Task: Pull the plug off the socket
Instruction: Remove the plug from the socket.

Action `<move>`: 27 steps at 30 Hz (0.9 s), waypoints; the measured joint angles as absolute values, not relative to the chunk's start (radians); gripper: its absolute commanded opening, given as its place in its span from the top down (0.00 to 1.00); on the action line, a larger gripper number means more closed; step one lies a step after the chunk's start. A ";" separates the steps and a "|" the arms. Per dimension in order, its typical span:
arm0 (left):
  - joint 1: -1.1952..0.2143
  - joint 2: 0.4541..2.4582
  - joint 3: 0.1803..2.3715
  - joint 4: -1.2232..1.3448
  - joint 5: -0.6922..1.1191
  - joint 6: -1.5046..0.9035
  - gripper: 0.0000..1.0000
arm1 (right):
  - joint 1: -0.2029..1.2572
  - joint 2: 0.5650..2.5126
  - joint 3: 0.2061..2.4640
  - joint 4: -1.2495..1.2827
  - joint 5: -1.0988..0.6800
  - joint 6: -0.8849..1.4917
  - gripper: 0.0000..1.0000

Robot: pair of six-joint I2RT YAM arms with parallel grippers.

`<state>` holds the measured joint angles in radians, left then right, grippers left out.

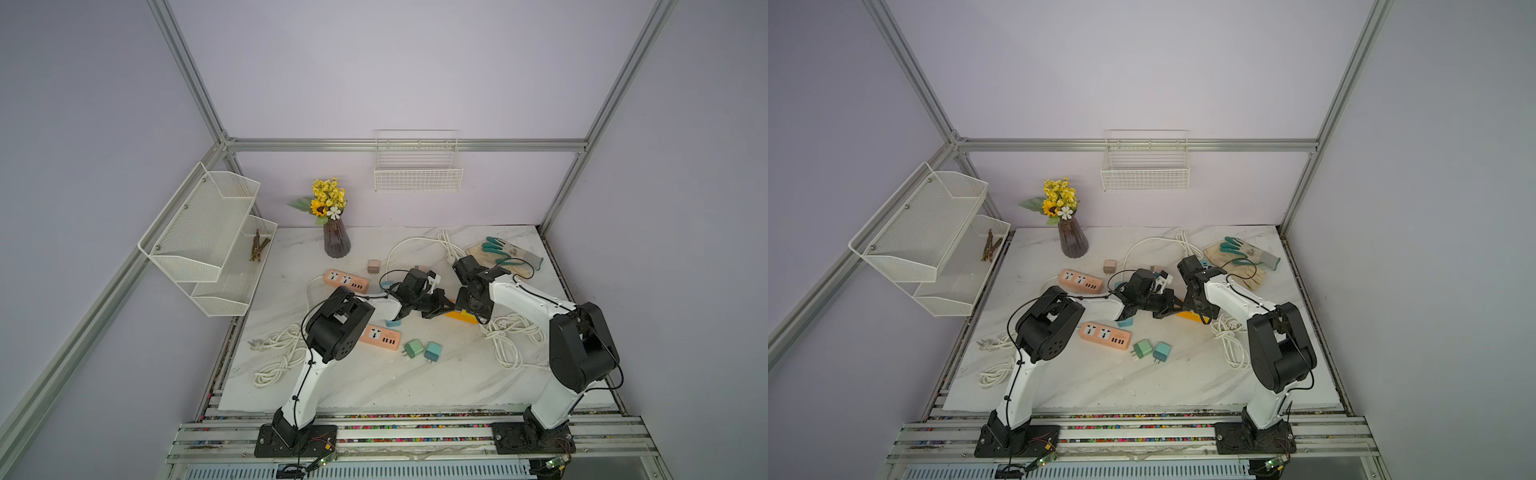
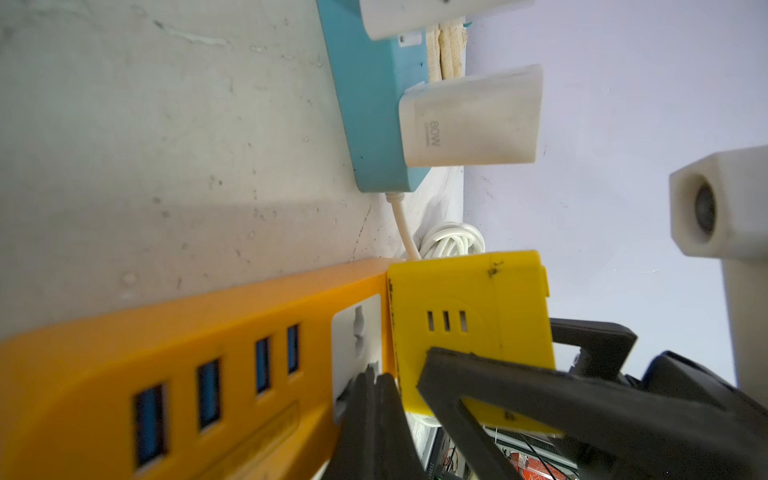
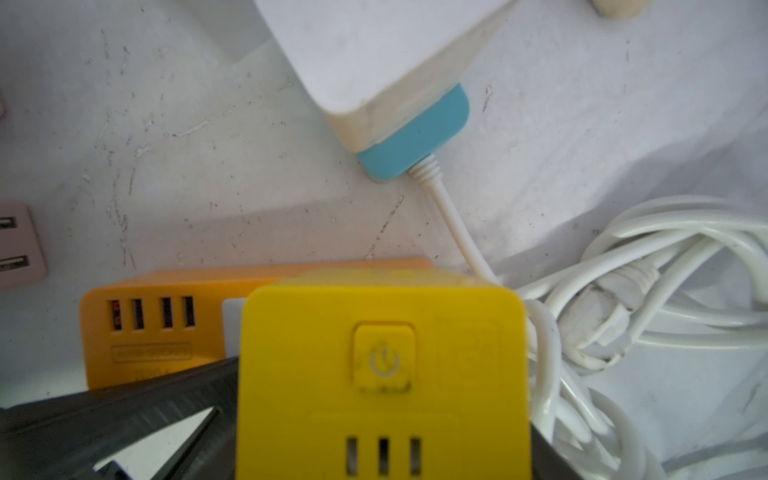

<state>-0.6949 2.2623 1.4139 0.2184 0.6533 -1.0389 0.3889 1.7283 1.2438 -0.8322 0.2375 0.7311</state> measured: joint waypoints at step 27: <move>-0.687 2.329 1.489 0.169 0.749 -1.032 1.00 | 0.436 1.652 1.138 -0.714 0.287 0.581 1.00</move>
